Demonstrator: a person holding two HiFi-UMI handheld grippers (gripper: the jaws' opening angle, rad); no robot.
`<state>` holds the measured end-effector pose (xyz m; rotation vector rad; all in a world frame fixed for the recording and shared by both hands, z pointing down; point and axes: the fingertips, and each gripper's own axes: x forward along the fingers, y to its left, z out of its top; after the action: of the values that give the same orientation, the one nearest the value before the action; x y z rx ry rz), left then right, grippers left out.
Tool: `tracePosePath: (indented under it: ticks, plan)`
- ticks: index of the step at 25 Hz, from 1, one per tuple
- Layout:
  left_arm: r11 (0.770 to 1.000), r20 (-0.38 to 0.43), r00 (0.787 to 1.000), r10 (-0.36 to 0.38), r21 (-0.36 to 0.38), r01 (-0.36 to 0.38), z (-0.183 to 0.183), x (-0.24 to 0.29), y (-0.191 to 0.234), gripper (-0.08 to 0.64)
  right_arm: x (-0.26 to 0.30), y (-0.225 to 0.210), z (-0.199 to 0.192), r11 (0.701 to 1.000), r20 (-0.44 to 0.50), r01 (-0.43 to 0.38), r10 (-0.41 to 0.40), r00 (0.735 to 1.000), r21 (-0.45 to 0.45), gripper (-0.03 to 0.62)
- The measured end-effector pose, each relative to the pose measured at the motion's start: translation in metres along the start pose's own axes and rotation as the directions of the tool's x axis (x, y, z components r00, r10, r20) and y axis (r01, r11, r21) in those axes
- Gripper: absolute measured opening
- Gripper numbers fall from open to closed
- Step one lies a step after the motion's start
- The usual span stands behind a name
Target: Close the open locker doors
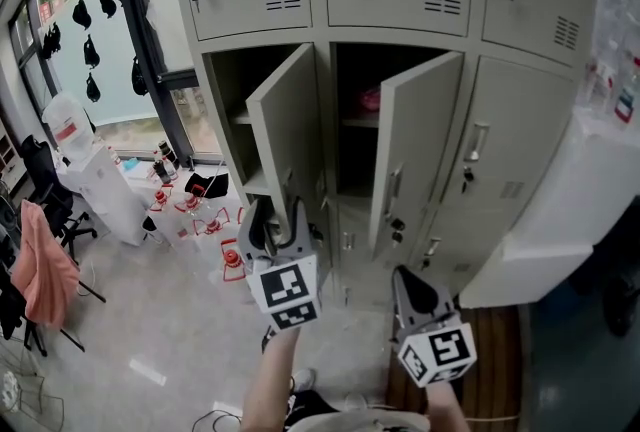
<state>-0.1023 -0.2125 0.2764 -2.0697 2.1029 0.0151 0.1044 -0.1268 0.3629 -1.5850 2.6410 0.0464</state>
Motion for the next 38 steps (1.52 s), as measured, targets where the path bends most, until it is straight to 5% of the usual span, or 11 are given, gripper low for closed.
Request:
tracePosePath:
  ticks: [17, 38]
  plan:
    - [0.999, -0.031, 0.998, 0.050, -0.008, -0.051, -0.007, 0.015, 0.020, 0.242, 0.004, 0.003, -0.011, 1.000, -0.034, -0.027, 0.026, 0.999, -0.008, 0.006]
    - [0.983, -0.054, 0.984, 0.167, -0.072, -0.171, -0.020, 0.062, 0.125, 0.181, 0.060, 0.044, -0.031, 0.995, -0.127, -0.095, 0.093, 0.987, -0.011, 0.006]
